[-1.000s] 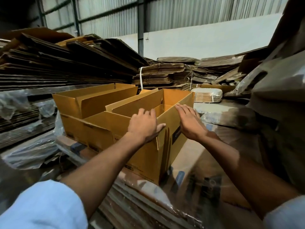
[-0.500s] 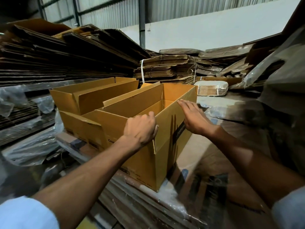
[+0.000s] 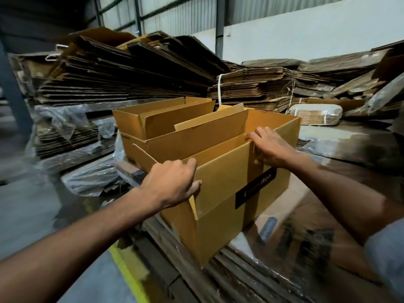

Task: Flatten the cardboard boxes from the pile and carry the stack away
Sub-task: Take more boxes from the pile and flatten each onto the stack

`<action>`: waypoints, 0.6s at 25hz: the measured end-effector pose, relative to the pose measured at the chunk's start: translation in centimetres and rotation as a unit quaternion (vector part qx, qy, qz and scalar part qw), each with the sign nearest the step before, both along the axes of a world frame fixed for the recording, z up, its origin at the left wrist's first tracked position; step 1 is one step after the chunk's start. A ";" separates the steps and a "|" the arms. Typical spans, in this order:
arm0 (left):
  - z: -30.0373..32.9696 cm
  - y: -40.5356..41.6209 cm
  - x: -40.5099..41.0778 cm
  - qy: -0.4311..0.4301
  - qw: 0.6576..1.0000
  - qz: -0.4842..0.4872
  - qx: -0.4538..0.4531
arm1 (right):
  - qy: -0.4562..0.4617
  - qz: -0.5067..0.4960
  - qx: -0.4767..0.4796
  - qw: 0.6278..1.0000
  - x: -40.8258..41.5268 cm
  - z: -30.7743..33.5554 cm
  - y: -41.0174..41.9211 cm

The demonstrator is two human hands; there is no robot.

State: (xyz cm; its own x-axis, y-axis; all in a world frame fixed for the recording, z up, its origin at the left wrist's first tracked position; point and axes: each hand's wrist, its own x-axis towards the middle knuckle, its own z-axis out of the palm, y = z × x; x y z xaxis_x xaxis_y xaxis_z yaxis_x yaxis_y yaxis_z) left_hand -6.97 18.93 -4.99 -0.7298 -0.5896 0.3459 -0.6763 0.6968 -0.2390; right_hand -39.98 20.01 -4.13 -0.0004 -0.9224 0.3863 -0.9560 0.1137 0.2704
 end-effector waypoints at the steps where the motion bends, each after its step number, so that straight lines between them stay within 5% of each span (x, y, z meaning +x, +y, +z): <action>1: 0.0 0.5 0.4 -0.010 0.999 0.035 0.000 | 0.009 0.012 0.001 1.000 0.7 0.3 0.0; 6: 1.2 1.5 2.0 -0.048 0.980 0.164 -0.105 | 0.020 0.042 -0.003 0.999 3.8 0.9 2.1; 11: 1.0 3.4 2.3 0.018 0.994 0.051 -0.093 | 0.015 0.093 -0.009 0.995 9.3 2.1 5.0; 15: 1.9 4.3 5.5 0.112 0.991 0.051 -0.057 | 0.005 0.122 -0.006 0.993 14.5 2.7 7.4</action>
State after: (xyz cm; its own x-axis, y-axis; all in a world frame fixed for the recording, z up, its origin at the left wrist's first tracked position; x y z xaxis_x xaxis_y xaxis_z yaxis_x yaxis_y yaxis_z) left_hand -1.49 23.20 -3.14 -0.5656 -0.6041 0.5614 -0.7869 0.5991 -0.1480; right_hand -25.52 27.38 -1.39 0.2258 -0.8897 0.3968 -0.9530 -0.1172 0.2794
